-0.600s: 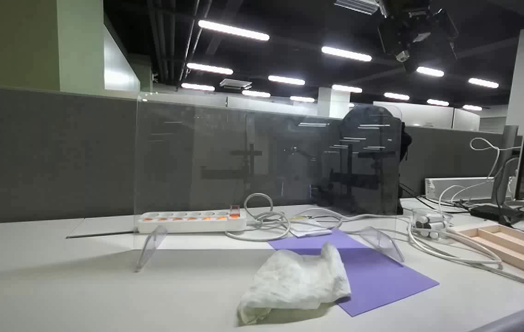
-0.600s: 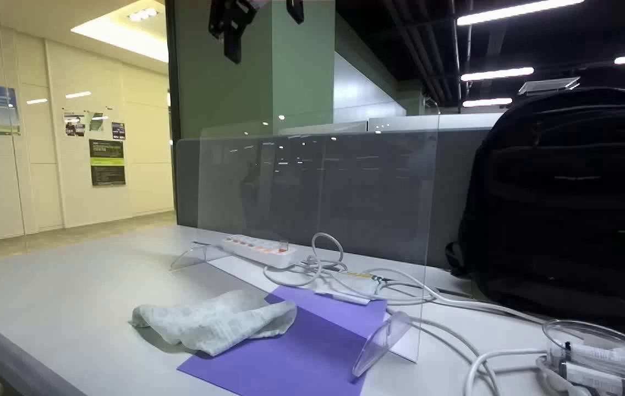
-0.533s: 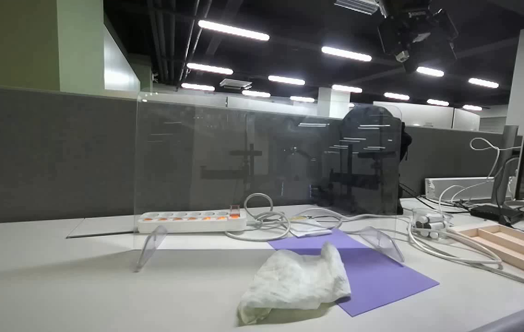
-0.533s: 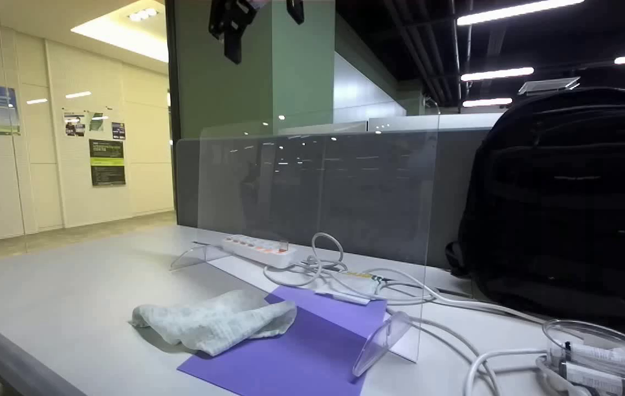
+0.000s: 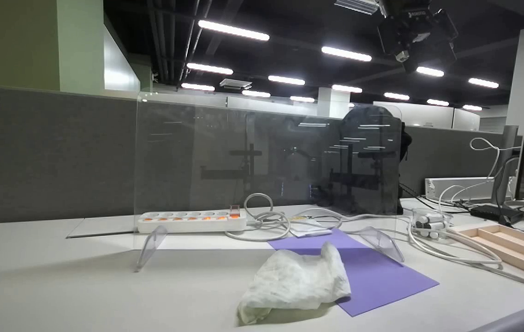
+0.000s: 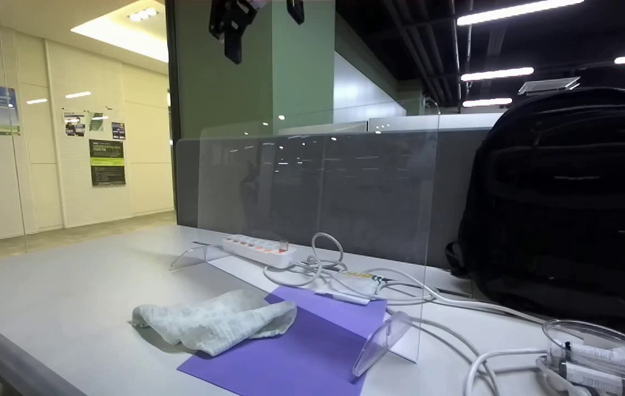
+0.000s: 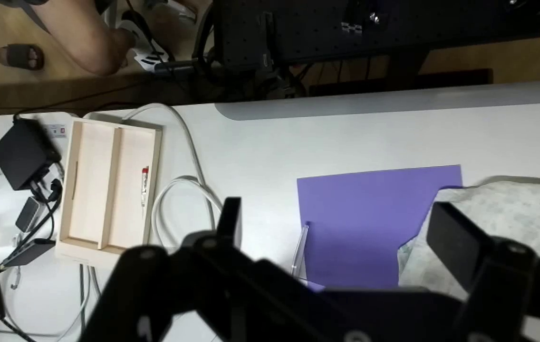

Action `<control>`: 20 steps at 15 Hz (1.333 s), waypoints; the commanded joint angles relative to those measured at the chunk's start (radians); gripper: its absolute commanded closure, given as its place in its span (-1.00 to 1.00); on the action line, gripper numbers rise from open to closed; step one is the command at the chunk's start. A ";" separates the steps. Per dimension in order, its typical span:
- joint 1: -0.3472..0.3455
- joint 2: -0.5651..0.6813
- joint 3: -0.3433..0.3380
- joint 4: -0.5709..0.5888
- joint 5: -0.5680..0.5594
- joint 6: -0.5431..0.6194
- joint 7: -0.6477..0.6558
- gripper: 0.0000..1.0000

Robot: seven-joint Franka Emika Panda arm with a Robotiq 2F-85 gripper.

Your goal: Put the cloth on the clear screen

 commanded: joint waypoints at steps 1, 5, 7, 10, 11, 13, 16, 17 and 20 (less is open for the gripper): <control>0.026 0.001 -0.022 0.002 -0.006 -0.004 0.006 -1.00; 0.038 0.019 -0.013 -0.010 0.000 0.050 0.048 -1.00; 0.044 0.046 0.001 -0.029 0.007 0.121 0.130 -1.00; 0.056 0.092 0.015 -0.079 0.022 0.271 0.253 -1.00; 0.061 0.110 0.019 -0.095 0.033 0.317 0.283 -1.00; 0.070 0.152 0.025 -0.128 0.058 0.409 0.337 -1.00; 0.089 0.209 0.032 -0.173 0.105 0.497 0.351 -1.00; 0.097 0.224 0.035 -0.190 0.117 0.521 0.346 -1.00; 0.114 0.257 0.050 -0.249 0.086 0.610 0.387 -1.00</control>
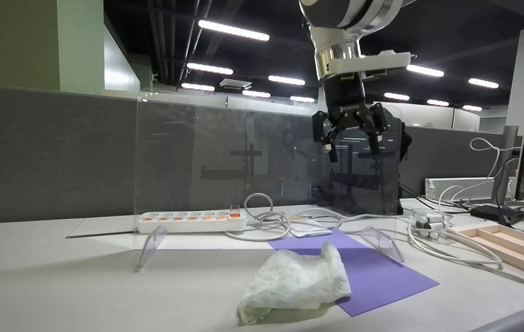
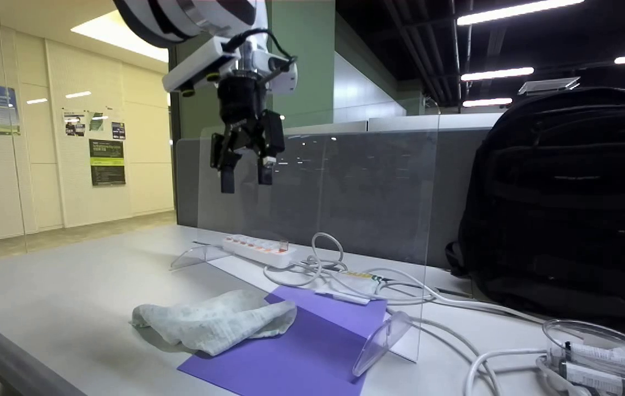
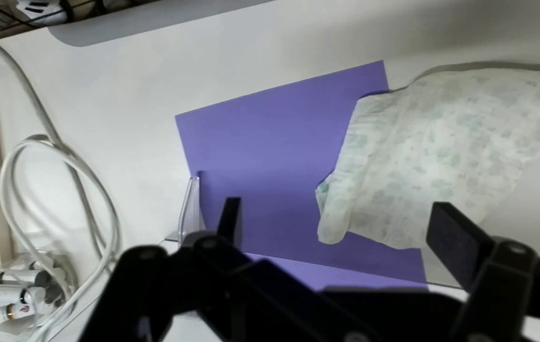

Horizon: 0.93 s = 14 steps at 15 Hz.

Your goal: Put the cloth on the clear screen

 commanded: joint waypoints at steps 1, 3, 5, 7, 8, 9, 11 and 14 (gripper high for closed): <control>0.025 0.019 0.015 -0.073 -0.041 0.101 0.089 -1.00; 0.033 0.025 0.024 -0.112 -0.114 0.151 0.155 -1.00; 0.027 -0.001 0.018 -0.122 -0.205 0.189 0.220 -1.00; 0.034 0.036 0.016 -0.103 -0.168 0.175 0.167 -1.00; 0.032 0.032 0.016 -0.103 -0.177 0.177 0.175 -1.00; 0.031 0.028 0.016 -0.104 -0.180 0.179 0.176 -1.00; 0.031 0.027 0.014 -0.123 -0.152 0.235 0.170 -1.00; 0.035 0.049 0.007 -0.171 -0.021 0.360 0.149 -1.00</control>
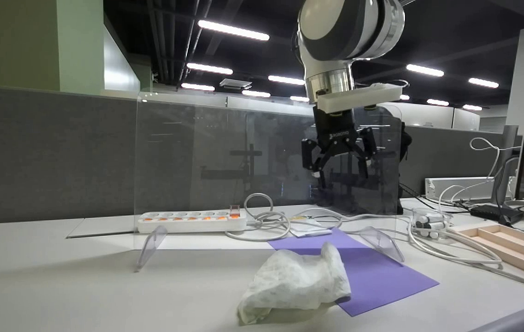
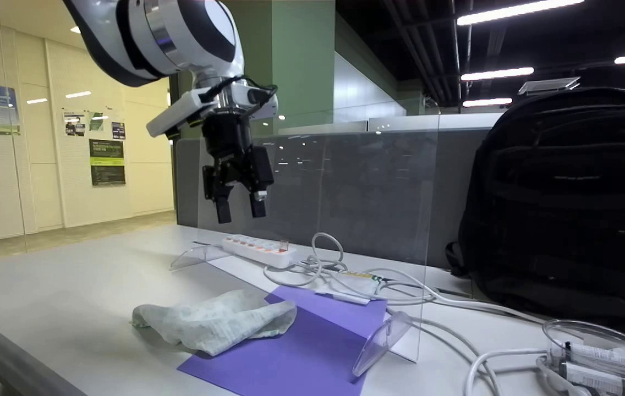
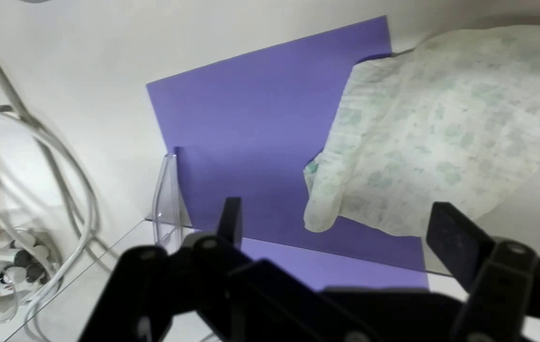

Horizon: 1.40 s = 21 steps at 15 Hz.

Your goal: Put the cloth on the clear screen

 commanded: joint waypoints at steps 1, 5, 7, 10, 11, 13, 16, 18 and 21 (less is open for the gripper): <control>0.008 0.021 -0.014 -0.065 0.138 0.142 -0.034 -1.00; 0.012 0.075 -0.014 -0.117 0.246 0.300 -0.085 -1.00; 0.013 0.114 -0.016 -0.129 0.295 0.360 -0.107 -1.00; 0.014 0.178 -0.020 -0.129 0.351 0.421 -0.138 -1.00; 0.015 0.197 -0.023 -0.126 0.358 0.433 -0.141 -1.00; 0.017 0.232 -0.033 -0.121 0.366 0.453 -0.144 -1.00; 0.018 0.280 -0.046 -0.111 0.379 0.474 -0.146 -1.00; 0.020 0.307 -0.051 -0.105 0.390 0.487 -0.148 -1.00; 0.036 0.348 -0.072 -0.097 0.382 0.511 -0.133 -1.00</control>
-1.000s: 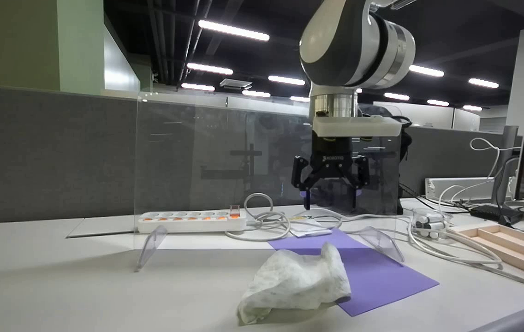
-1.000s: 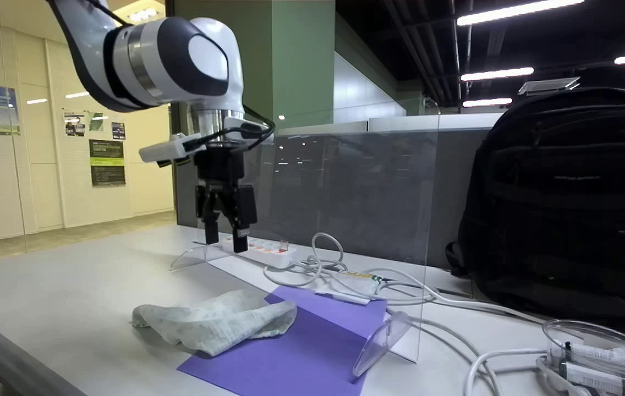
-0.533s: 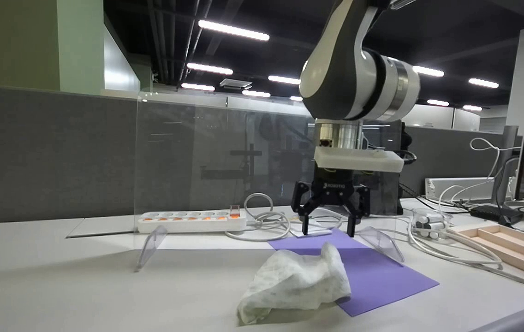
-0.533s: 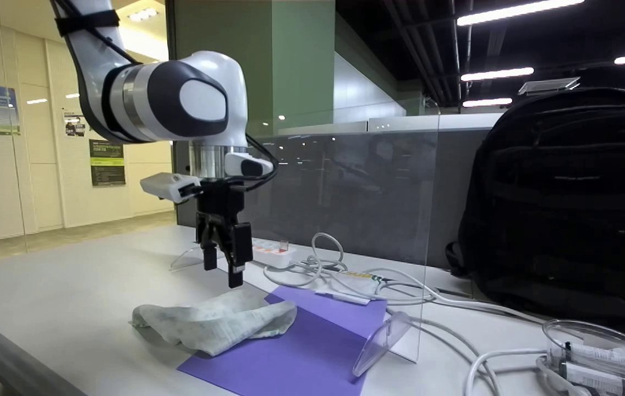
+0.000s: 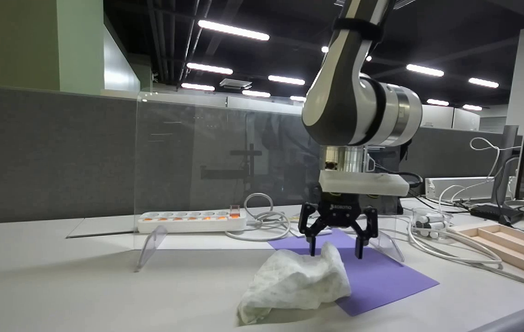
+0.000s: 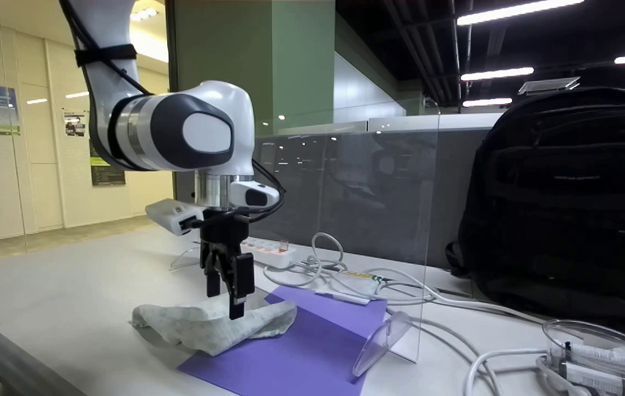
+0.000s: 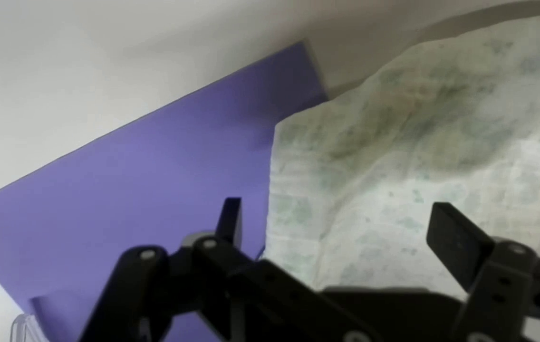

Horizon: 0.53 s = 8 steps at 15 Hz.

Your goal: Put the cloth on the clear screen

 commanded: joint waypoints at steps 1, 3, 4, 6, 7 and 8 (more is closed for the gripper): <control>0.036 0.052 -0.039 0.024 0.005 0.027 0.015 -1.00; 0.046 0.076 -0.052 0.029 0.006 0.035 0.015 -1.00; 0.051 0.086 -0.058 0.031 0.009 0.039 0.015 -1.00; 0.056 0.103 -0.061 0.040 0.017 0.040 0.011 -1.00; 0.055 0.109 -0.057 0.043 0.027 0.042 0.008 -1.00; 0.055 0.115 -0.055 0.046 0.033 0.044 0.007 -1.00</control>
